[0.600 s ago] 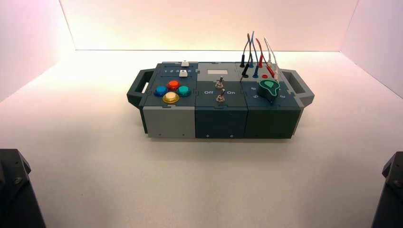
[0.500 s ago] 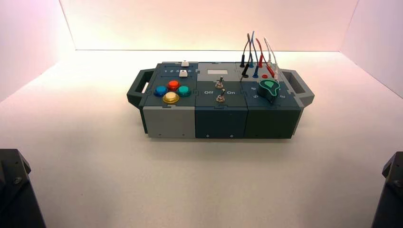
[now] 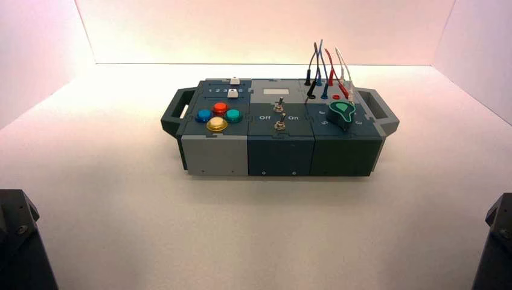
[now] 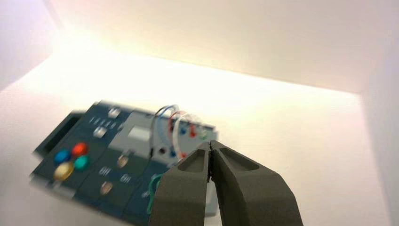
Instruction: Move the bottom slider to position 5.
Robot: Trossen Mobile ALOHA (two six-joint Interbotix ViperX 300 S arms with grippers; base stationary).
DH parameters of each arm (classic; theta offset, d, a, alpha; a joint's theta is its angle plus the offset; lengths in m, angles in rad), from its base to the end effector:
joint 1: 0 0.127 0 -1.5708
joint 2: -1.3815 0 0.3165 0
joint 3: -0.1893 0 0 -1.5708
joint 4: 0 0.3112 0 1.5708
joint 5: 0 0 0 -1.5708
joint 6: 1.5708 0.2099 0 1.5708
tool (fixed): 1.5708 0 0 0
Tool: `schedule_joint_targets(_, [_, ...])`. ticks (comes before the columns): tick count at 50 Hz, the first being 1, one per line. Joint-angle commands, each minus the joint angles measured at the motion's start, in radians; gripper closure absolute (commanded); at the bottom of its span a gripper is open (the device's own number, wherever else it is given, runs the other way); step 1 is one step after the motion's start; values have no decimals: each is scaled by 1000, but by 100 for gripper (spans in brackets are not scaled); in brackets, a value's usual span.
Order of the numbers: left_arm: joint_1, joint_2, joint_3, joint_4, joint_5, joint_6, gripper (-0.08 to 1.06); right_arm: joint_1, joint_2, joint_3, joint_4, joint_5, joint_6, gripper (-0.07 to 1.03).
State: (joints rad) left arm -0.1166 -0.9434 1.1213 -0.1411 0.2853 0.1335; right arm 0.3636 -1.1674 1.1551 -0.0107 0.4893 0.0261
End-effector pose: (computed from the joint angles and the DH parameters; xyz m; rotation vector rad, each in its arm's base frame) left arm 0.2746 -0.0405 0.2094 0.0158 0.4608 -0.1530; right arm 0.2201 0.0826 0.2113 -0.0717 0.4742 0.3477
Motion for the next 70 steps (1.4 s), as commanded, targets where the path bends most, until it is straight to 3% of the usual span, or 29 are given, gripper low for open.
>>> schedule_joint_targets(1, [-23, 26, -41, -6, -8, -2, 101, 54, 66, -31, -5, -3, -6, 99])
schedule_joint_targets(12, [-207, 179, -92, -6, 3, -3, 101, 54, 52, -29, -17, -2, -6, 99])
schedule_joint_targets(20, [-299, 304, -155, -6, 48, -3, 101, 54, 11, -23, -29, -2, -5, 99])
schedule_joint_targets(45, [-383, 667, -350, -3, 196, 12, 101, 40, 34, -21, -32, 9, 6, 99])
schedule_joint_targets(48, [-417, 788, -420, -2, 232, 17, 101, 40, 104, -35, -8, 26, 8, 99])
schedule_joint_targets(70, [-495, 996, -526, -2, 227, 23, 101, 40, 192, -46, 14, 52, 11, 99])
